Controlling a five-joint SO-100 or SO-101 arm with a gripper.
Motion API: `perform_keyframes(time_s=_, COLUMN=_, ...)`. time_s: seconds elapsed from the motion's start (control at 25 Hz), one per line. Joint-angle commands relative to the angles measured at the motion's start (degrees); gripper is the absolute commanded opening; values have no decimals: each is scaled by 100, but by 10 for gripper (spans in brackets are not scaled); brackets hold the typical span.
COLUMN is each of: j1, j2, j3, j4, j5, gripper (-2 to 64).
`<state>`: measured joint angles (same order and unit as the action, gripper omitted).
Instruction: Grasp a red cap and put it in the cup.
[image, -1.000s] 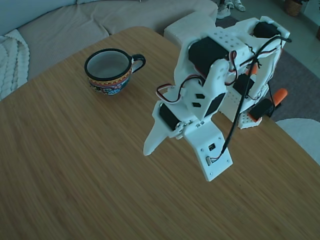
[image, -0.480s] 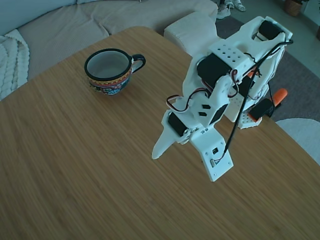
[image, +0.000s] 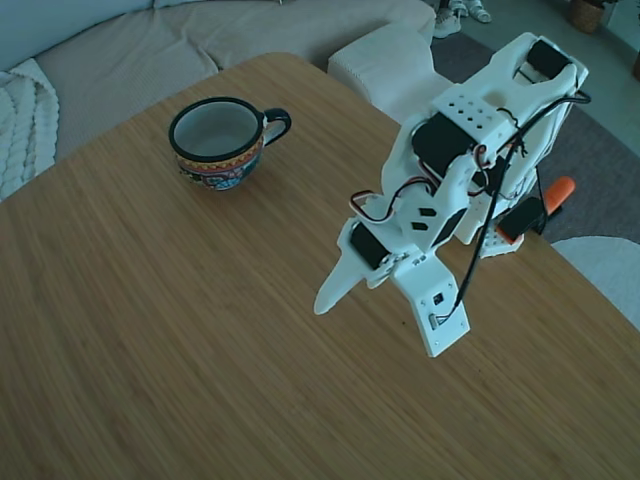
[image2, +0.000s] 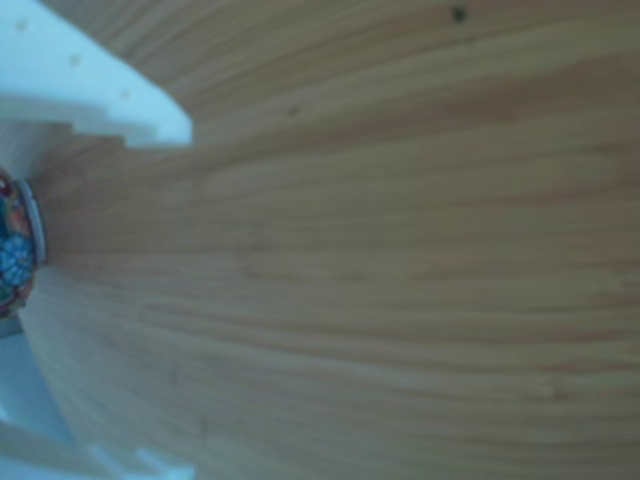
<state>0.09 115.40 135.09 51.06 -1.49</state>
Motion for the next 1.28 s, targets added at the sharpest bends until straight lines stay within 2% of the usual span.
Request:
perform_keyframes(time_s=0.0, j1=18, j2=334, j3=62, j4=-53, j5=0, gripper=397)
perform_keyframes(time_s=0.28, j1=-9, j2=633, j3=316, j4=-70, j5=0, gripper=397)
perform_keyframes(time_s=0.4, j1=-9, j2=650, j3=413, j4=-220, j5=-9, gripper=397)
perform_keyframes(time_s=1.24, j1=26, j2=650, j3=598, j4=-325, j5=35, gripper=398)
